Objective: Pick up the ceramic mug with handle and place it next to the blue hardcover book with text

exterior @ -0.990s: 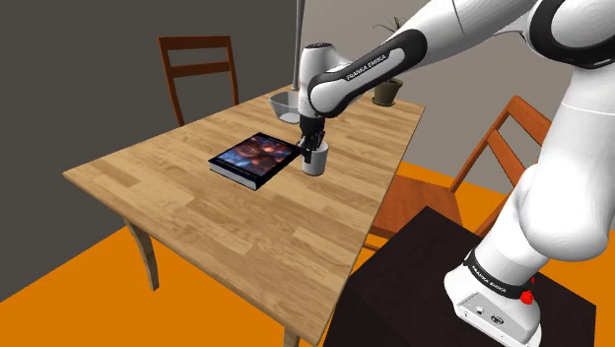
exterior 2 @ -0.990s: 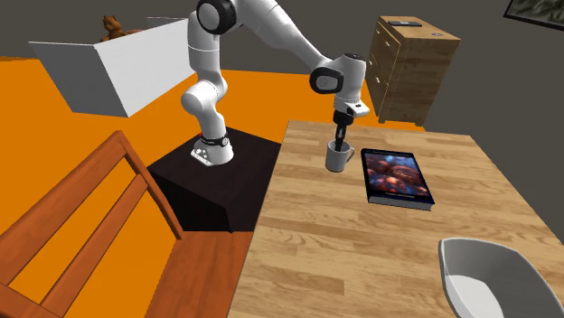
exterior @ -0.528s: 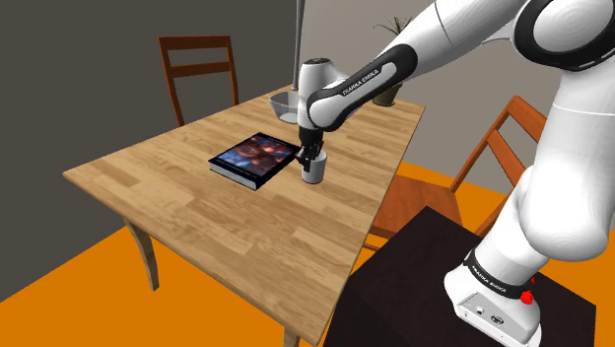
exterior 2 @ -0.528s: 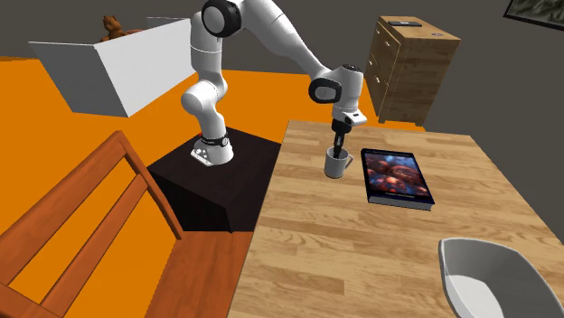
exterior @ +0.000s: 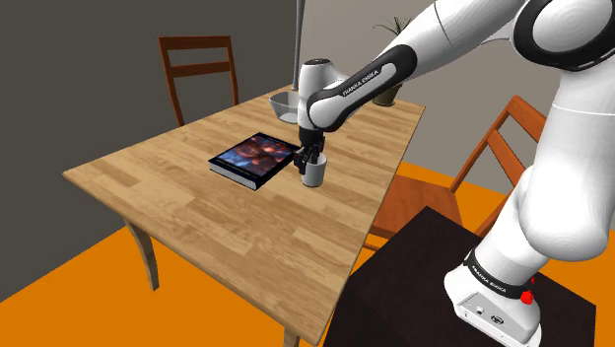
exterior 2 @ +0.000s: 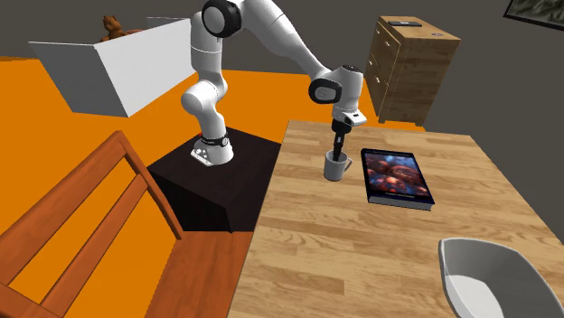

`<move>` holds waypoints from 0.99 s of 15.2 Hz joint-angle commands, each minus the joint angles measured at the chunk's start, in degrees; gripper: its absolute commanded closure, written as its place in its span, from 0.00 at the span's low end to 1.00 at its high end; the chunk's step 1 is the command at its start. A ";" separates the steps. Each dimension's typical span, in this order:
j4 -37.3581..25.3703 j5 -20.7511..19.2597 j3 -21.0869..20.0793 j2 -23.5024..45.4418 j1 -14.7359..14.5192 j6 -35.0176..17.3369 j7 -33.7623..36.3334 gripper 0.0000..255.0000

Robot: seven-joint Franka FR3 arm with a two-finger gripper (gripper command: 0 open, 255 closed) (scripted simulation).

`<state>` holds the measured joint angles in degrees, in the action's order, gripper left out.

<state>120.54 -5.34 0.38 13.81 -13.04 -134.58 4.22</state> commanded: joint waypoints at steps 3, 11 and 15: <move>0.00 0.00 0.00 0.00 0.00 0.00 0.00 0.00; -2.22 0.42 -0.25 -4.29 -0.21 6.52 -0.26 0.00; -2.22 0.42 -0.25 -4.29 -0.21 6.52 -0.26 0.00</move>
<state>118.32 -4.92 0.13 9.53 -13.25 -128.08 3.96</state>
